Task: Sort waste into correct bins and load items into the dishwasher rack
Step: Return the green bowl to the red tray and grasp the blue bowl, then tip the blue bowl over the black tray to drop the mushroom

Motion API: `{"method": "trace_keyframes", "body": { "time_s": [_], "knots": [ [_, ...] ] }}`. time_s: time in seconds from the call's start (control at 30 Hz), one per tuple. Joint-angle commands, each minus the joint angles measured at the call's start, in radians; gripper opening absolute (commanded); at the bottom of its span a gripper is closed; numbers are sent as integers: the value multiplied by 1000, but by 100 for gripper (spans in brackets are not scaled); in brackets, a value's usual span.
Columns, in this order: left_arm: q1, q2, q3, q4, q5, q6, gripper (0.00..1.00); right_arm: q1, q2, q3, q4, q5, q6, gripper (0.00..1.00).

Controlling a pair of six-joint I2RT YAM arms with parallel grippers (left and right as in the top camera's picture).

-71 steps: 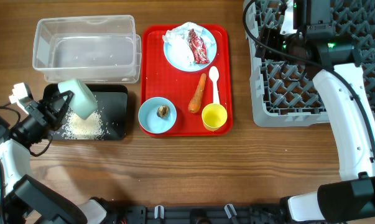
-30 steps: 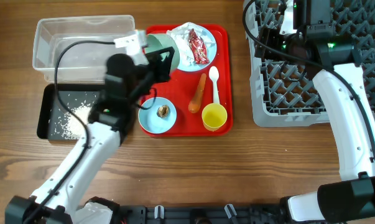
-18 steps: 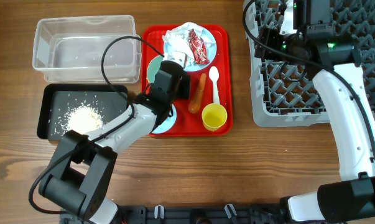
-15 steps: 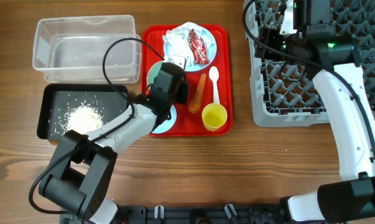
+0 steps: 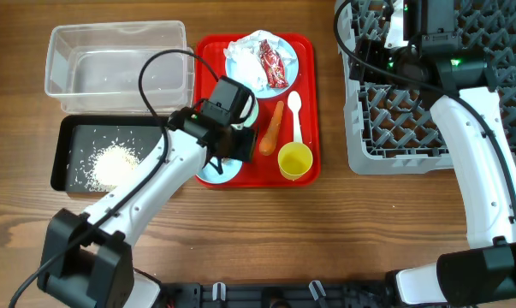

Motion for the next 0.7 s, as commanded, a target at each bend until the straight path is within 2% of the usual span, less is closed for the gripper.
{"method": "trace_keyframes", "body": {
  "time_s": [0.0,0.07,0.1,0.17,0.23,0.43,0.47,0.5,0.67],
  "knots": [
    [-6,55,-1,-43,77,5,53,3,15,-4,5,-9,-6,76],
    [-30,94,-1,-63,77,5,52,3,15,-4,4,-9,-7,76],
    [-48,114,-1,-63,71,5,47,3,15,-4,4,-9,-7,76],
    [-68,142,-1,-63,37,3,41,3,15,-4,4,-8,-7,77],
    [-76,172,-2,-63,-27,-55,38,3,15,-4,3,-8,-9,77],
    [-76,216,-2,-57,-119,-109,31,3,15,-4,0,-8,-9,77],
    [-76,216,-2,-52,-128,-116,20,3,15,-4,0,-8,-9,77],
    [-76,216,-2,-51,-138,-132,4,3,15,-4,0,-8,-9,77],
    [-76,194,22,-93,-60,-131,4,3,15,-4,1,-8,-10,77]
  ]
}}
